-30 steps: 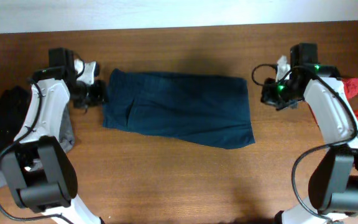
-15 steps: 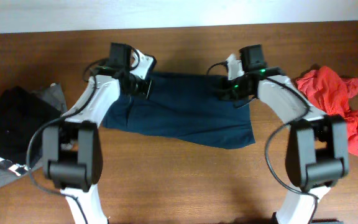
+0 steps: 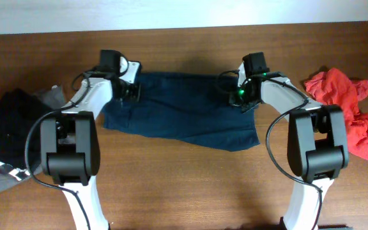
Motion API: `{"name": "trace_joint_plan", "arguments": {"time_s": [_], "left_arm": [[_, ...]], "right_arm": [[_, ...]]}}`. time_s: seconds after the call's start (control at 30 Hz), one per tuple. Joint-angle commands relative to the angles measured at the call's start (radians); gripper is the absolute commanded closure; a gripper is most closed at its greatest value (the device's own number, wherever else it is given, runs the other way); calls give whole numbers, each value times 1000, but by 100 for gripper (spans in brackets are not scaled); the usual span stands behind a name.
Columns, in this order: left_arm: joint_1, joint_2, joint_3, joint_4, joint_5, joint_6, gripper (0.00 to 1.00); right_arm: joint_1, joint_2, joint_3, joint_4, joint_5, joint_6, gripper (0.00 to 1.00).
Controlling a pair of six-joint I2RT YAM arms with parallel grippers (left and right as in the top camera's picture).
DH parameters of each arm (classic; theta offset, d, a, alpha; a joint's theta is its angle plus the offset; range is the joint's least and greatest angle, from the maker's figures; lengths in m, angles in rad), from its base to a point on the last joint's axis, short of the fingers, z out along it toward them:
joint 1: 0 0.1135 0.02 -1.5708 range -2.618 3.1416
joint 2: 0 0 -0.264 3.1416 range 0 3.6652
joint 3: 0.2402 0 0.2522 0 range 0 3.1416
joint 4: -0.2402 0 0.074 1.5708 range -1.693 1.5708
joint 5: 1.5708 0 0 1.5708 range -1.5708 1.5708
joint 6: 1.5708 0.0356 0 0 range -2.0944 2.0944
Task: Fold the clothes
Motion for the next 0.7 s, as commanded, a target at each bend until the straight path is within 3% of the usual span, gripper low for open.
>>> {"name": "trace_joint_plan", "arguments": {"time_s": [0.0,0.27,0.4,0.47,0.53,0.57,0.67], "left_arm": [[65,14,-4,-37,-95,-24,100],[90,-40,29,-156,-84,-24,100],[103,-129,58,-238,-84,-24,99],[113,-177,59,-274,-84,-25,88],[128,-214,59,-314,-84,-25,59],[137,-225,59,-337,-78,-25,50],[159,-222,54,-381,-10,-24,35]], "right_arm": [[-87,46,-26,-56,169,15,96],[-223,-31,-25,-172,107,-30,95],[-261,-129,-25,-217,-49,-150,79],[-267,-179,-25,-233,-106,-181,70],[-266,-236,-25,-248,-161,-203,64],[-264,-265,-25,-253,-185,-212,62],[-264,-328,-25,-272,-248,-212,56]]}}
